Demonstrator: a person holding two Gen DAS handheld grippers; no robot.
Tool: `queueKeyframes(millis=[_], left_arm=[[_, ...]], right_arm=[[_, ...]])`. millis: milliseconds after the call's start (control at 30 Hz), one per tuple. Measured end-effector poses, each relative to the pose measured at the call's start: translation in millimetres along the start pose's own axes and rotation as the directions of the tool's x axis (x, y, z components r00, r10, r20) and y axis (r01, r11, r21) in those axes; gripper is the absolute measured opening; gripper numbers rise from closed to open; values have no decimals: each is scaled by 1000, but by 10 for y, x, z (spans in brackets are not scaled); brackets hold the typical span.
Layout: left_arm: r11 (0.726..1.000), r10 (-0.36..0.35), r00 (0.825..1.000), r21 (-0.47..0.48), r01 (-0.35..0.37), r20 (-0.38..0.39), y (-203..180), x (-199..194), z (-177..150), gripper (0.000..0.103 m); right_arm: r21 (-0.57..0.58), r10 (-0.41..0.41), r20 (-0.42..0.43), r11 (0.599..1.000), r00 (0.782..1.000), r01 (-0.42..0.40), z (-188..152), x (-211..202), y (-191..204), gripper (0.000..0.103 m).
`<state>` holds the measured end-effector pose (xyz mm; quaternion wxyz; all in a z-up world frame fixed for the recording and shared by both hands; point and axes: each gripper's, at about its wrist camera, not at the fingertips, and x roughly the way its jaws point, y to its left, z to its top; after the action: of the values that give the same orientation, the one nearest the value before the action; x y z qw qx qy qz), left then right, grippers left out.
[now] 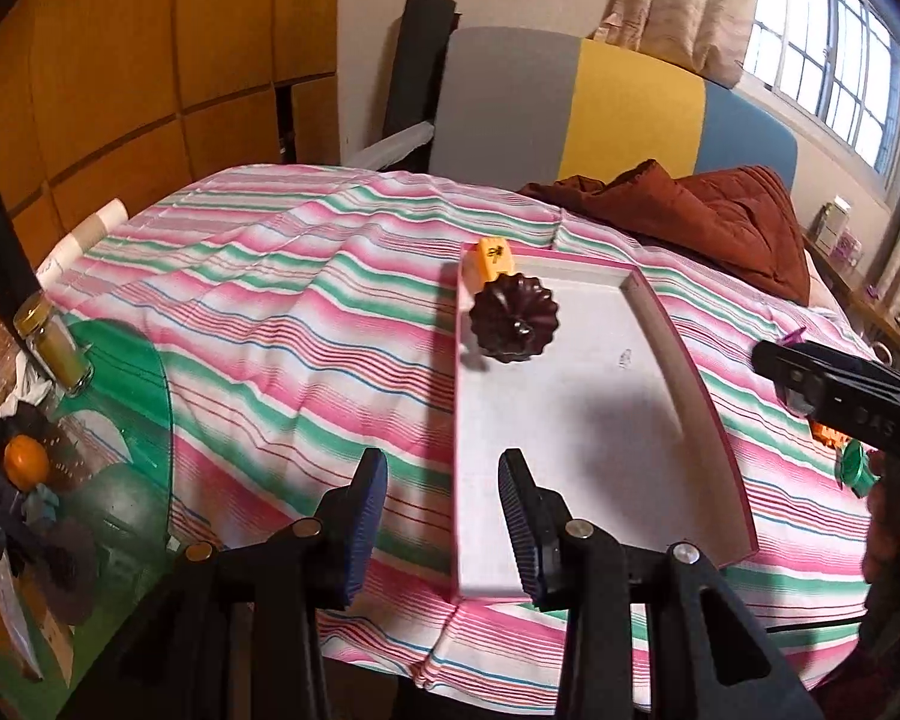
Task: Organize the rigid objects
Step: 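Carry the brown mold to the tray and release it beside the yellow piece, then reach left gripper back to the pile and grasp the black-lidded clear jar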
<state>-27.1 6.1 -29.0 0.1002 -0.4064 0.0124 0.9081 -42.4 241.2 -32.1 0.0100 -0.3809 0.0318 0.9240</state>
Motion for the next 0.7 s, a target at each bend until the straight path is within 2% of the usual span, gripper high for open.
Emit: queueKeyframes(millis=[200,367,500,600,700], left_arm=[[999,-15,1000,51,15,8,-193,-25,29,40],[997,-40,999,61,40,-7,-332,-6,68,40],[994,-85,996,69,88,-37,-466,29,113,40],[989,-126,991,71,129,-50,-603,30,169,40],[977,-175,983,114,180,-51,-824,0,222,40]], right_arm=[[8,-111,-12,994,994,112,-171,-211,-524,80],[80,-236,-25,968,971,238,-286,-428,-1181,82],[186,-341,-33,922,940,341,-338,-593,-1817,82],[270,-421,-38,869,906,415,-428,-689,-2247,84],[368,-463,-58,814,884,450,-591,-743,-2591,84]])
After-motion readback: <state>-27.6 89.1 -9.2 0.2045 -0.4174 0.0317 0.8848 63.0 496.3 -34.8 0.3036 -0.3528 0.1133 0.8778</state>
